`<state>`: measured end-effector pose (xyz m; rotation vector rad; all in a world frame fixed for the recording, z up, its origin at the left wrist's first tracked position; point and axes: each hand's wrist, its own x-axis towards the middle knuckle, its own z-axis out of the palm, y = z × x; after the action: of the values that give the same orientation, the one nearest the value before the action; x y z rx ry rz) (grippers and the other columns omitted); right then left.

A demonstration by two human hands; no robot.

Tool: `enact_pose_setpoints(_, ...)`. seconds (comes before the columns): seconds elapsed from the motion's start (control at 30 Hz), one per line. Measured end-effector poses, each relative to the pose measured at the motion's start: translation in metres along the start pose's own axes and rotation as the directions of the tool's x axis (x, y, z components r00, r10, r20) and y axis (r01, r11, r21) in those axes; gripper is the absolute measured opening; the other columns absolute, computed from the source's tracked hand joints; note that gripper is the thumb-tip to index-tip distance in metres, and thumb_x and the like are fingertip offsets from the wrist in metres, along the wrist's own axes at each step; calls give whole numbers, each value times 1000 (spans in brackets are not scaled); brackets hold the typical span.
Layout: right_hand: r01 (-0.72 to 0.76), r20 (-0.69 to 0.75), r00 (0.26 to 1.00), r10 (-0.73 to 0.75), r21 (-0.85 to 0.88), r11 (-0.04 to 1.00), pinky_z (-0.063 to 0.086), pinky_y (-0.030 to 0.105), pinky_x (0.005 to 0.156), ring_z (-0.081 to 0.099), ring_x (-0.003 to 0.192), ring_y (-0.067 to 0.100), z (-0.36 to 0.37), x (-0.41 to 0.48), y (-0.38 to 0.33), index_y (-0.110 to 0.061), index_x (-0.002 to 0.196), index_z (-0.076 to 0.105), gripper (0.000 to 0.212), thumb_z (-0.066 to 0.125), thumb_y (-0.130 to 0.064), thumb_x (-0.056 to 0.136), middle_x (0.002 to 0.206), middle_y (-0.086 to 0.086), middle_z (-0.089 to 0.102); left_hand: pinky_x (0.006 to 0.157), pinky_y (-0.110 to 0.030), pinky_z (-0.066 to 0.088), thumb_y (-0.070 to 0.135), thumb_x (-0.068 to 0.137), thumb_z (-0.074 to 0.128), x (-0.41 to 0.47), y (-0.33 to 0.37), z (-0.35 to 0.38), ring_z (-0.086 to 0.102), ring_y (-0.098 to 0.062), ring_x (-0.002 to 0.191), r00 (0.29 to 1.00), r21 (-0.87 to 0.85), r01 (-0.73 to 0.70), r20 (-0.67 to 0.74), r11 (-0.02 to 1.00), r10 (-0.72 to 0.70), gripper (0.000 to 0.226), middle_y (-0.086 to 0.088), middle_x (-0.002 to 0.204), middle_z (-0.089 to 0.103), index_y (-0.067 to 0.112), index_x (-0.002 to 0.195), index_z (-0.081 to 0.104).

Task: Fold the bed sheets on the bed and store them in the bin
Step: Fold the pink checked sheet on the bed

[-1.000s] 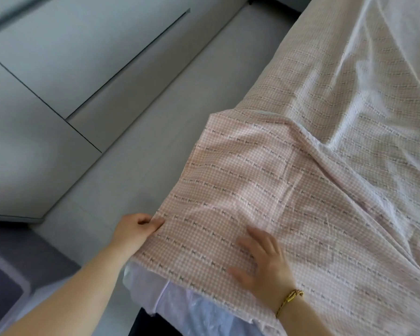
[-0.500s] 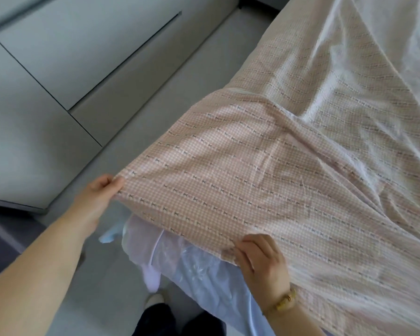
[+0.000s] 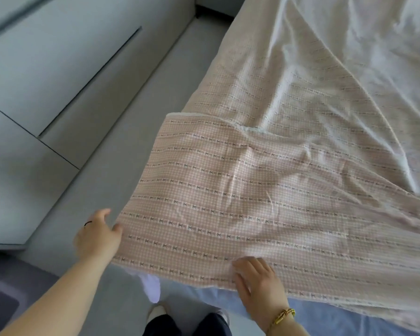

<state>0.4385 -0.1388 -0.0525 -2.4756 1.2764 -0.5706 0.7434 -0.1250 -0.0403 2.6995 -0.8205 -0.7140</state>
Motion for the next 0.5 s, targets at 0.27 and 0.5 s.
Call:
enact_pose_setpoints(0.27, -503, 109, 844, 525, -179, 845, 53, 26, 51, 63, 72, 15, -86, -29, 89, -19, 87, 65, 31, 45, -30, 65, 79, -4, 68, 107, -24, 27, 21, 94, 50, -86, 141, 62, 38, -15, 131, 743, -81, -631, 225, 772, 631, 47, 0, 147, 35, 14, 139, 39)
enact_pose_setpoints(0.5, -653, 284, 640, 714, -289, 700, 54, 32, 55, 68, 69, 20, -164, -81, 218, -25, 84, 70, 46, 33, -40, 63, 79, -5, 69, 109, -25, 27, 38, 97, 39, -158, 254, 158, 32, -15, 135, 624, 111, -756, 420, 646, 659, 50, 2, 148, 32, 19, 143, 31)
